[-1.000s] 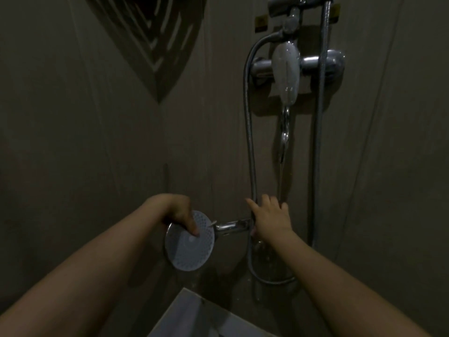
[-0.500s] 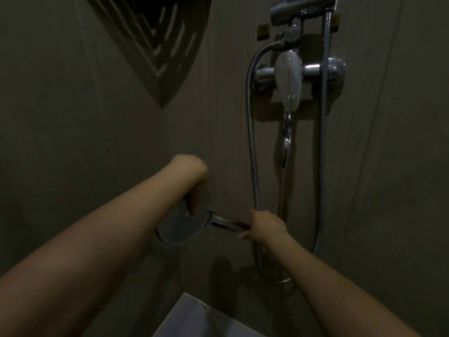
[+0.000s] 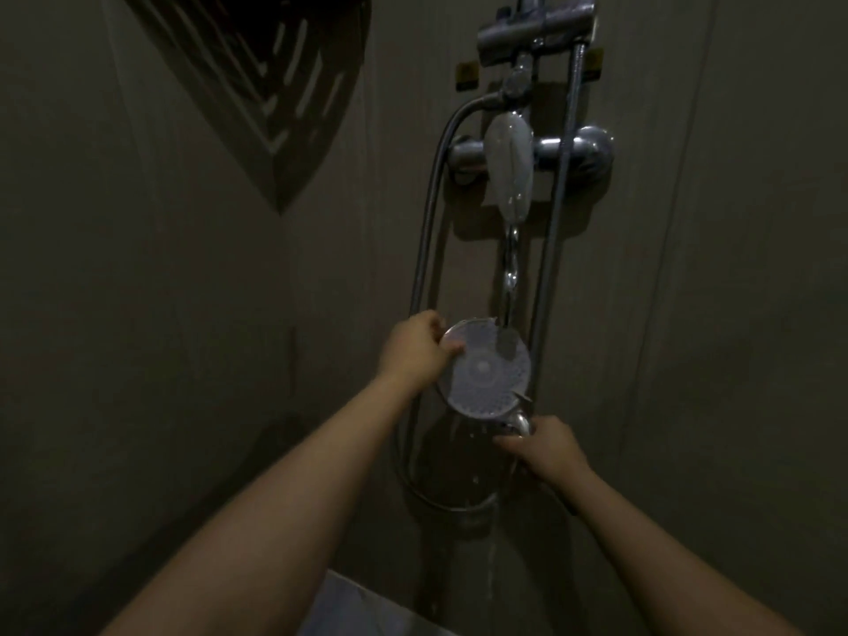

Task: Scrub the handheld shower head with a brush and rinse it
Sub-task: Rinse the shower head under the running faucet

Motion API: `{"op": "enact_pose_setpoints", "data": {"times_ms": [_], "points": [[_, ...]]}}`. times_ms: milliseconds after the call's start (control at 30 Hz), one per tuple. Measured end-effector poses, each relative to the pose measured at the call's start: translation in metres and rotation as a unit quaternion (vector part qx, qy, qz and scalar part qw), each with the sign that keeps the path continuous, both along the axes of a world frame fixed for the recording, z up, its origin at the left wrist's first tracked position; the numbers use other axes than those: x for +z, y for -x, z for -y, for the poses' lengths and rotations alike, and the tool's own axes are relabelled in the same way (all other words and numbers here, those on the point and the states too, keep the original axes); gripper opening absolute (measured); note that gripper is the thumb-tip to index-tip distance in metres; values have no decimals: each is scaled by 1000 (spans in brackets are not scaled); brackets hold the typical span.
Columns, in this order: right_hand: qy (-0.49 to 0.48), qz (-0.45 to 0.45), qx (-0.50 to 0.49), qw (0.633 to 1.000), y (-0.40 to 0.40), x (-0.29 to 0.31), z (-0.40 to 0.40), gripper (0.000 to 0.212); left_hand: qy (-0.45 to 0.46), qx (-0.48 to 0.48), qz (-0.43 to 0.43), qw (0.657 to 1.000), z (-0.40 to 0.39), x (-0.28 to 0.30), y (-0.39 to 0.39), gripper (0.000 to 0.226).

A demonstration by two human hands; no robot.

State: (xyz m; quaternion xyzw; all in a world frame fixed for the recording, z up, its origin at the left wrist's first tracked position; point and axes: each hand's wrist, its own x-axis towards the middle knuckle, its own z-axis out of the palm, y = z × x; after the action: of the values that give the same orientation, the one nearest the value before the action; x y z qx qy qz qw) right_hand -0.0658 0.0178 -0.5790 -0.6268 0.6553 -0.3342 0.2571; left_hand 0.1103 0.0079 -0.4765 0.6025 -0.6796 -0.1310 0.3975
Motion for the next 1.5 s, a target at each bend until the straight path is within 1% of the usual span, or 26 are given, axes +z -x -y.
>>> {"op": "enact_pose_setpoints", "data": {"times_ms": [33,67,133,167,233,333,367,433,533,600,633,667,733,800,867,967,1100,1133,1200,1233,1267,1333,1367,1433,1467,1500], "points": [[-7,35,-18,999,6,-2,-1,29,-41,-4,-100,994,2,-12,11,37],[-17,60,-26,998,10,-5,-2,30,-89,-14,-204,975,2,-24,25,37],[-43,82,-18,996,16,-9,-6,33,-162,-35,-378,911,-1,-43,49,31],[-51,80,-12,995,18,-11,-7,34,-182,-33,-425,886,-3,-49,58,29],[-52,61,-9,997,22,-14,-10,37,-188,-18,-466,865,-5,-57,67,27],[-43,30,16,999,24,-8,-9,30,-149,-21,-496,855,-2,-59,63,20],[-38,5,26,999,23,-5,-8,36,-135,-19,-507,851,-3,-58,61,22],[-15,-41,33,999,18,5,-5,47,-115,-7,-547,829,-4,-56,57,26],[39,-88,28,995,8,22,1,42,-90,13,-616,782,-5,-53,48,29],[63,-99,40,992,0,31,9,40,-84,21,-631,771,-4,-52,41,30],[69,-79,57,993,-5,35,11,39,-76,20,-632,771,-4,-51,38,31],[74,-31,72,994,-10,39,13,39,-64,10,-639,767,-4,-51,35,31],[74,141,96,983,-20,46,16,39,-50,-21,-631,774,-7,-48,32,30],[71,323,110,937,-24,49,17,37,-56,-55,-608,790,-9,-44,31,30],[56,410,95,905,-23,47,17,38,-79,-74,-590,800,-10,-44,32,31],[55,400,46,914,-18,39,17,35,-107,-87,-563,815,-8,-49,34,32],[68,420,-27,904,-16,34,19,33,-161,-116,-556,807,-5,-65,44,28],[72,439,-48,895,-19,34,20,34,-191,-118,-543,810,-7,-70,49,26],[51,501,-62,862,-26,33,20,36,-271,-127,-465,833,-14,-80,55,15],[37,534,-57,842,-29,32,21,36,-306,-137,-424,842,-15,-84,55,17],[26,561,-45,826,-31,32,21,33,-330,-153,-403,840,-16,-85,54,22],[10,589,-24,808,-31,32,22,22,-345,-180,-370,843,-13,-85,47,22],[10,604,-15,797,-31,32,23,22,-342,-189,-347,853,-12,-84,43,19],[17,625,-11,780,-30,33,22,34,-323,-184,-323,871,-10,-79,38,16],[23,620,-19,784,-29,34,21,39,-310,-171,-318,880,-9,-75,34,17],[31,607,-32,793,-27,34,22,43,-294,-153,-283,900,-9,-72,30,18]]}}
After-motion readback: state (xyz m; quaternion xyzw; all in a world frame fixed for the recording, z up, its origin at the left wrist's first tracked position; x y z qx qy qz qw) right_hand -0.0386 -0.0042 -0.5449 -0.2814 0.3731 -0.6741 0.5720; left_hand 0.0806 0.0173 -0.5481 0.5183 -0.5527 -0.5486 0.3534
